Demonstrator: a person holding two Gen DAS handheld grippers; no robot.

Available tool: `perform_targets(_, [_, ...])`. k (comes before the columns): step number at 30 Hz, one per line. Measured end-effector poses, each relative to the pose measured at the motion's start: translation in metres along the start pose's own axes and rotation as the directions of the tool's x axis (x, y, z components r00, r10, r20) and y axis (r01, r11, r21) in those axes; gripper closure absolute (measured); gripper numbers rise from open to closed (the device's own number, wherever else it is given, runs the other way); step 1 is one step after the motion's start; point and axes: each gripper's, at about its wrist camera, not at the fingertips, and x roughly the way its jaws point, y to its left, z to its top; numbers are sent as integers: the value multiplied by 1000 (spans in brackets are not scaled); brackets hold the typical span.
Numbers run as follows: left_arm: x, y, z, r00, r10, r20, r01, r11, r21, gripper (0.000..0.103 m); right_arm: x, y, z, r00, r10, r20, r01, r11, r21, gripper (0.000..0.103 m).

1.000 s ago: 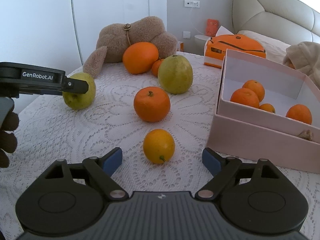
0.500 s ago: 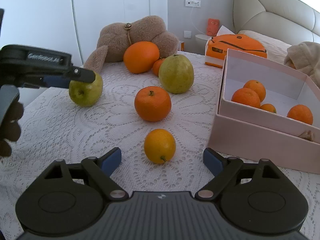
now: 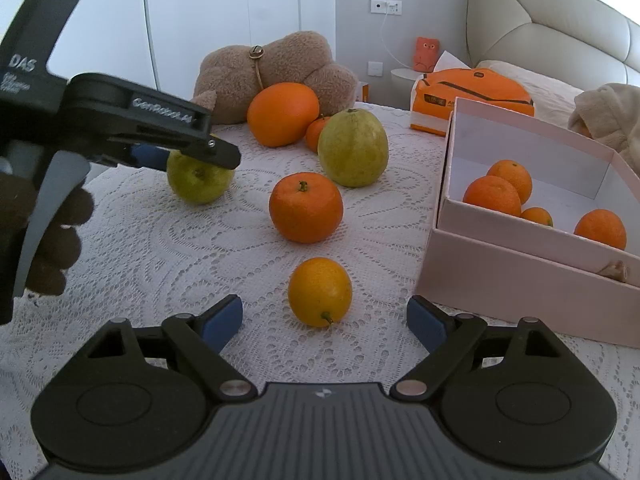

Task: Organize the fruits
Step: 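Close the left gripper on the green pear on the bed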

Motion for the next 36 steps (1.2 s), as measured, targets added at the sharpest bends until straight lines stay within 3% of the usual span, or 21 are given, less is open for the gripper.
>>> perform_targets(8, [-18,-7,5,995,-99,15,99,995,-19,36,1,2,0,1000,1,-2,-1,1000,-1,11])
perform_targets(12, [-17,-10,4,998,-68,6,68,998,5,39,1,1,0,1000,1,-2,-1,1000,-1,11])
perform_targets(19, [0,5,5,999,-43,1,43,998,-38,14,1,1,0,1000,1,-3,-1,1000,-2,11])
perform_targets(23, [18,9,7,993,-109,-52,102,987,-125,14,1,1,0,1000,1,-3,-1,1000,-1,11])
perform_targets(26, [26,6,7,991,-123,-49,115,982,-150,17,1,1,0,1000,1,-3,-1,1000,-1,11])
perform_targets(28, [27,4,7,989,-145,-38,138,979,-152,30,1,1,0,1000,2,-3,-2,1000,-1,11])
perform_targets(29, [26,3,7,987,-156,-38,149,977,-155,31,1,1,0,1000,2,-3,-2,1000,-1,11])
perform_targets(36, [3,-27,-13,996,-95,-1,95,994,54,31,1,1,0,1000,1,-4,-1,1000,0,11])
